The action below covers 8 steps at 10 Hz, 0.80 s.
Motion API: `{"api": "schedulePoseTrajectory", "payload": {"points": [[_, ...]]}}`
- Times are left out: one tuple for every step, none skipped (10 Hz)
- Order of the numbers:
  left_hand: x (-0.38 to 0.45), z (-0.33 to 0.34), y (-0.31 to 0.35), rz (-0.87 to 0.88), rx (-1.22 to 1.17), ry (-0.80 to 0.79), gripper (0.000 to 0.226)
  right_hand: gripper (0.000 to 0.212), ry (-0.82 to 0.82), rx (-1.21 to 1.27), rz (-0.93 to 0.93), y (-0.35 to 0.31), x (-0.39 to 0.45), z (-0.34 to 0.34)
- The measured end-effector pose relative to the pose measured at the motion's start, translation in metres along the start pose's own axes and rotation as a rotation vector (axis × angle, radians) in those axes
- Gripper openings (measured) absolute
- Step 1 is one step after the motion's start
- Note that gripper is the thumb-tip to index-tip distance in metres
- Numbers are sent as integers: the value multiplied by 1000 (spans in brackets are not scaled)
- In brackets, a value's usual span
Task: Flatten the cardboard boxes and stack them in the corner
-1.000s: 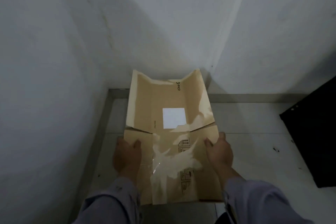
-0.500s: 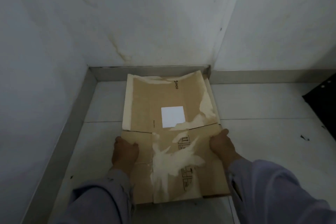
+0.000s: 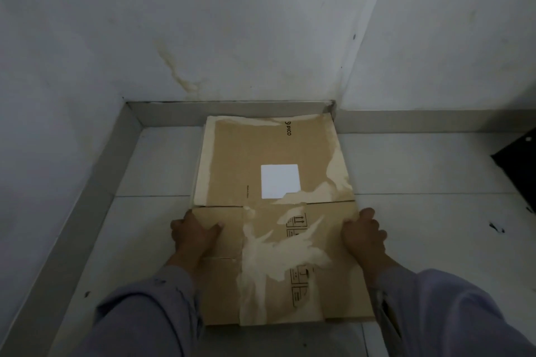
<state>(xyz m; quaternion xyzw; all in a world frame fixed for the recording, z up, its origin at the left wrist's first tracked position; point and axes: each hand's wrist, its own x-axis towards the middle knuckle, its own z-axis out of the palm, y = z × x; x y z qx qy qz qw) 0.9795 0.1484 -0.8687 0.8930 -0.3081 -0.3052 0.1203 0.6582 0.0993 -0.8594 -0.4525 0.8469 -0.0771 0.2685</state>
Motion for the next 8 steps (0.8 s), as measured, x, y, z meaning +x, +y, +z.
{"api": "schedulePoseTrajectory", "payload": {"points": [[-10, -3, 5, -12, 173, 111, 83, 48, 108, -155, 3, -7, -4, 1], [-21, 2, 15, 270, 334, 262, 94, 57, 156, -226, -204, -25, -8, -1], [-28, 20, 34, 636, 423, 117, 108, 75, -1, -318, -505, -56, -14, 11], [-28, 39, 42, 784, 612, -105, 112, 77, -212, -378, -591, -66, -17, 33], [-22, 45, 46, 767, 713, -141, 110, 75, -229, -422, -585, -61, -14, 42], [-24, 40, 59, 733, 792, -160, 112, 74, -234, -458, -565, -63, -13, 44], [-32, 34, 73, 693, 787, -186, 113, 70, -276, -438, -526, -75, -17, 39], [-43, 27, 78, 671, 813, -218, 104, 62, -317, -450, -540, -76, -17, 28]]}}
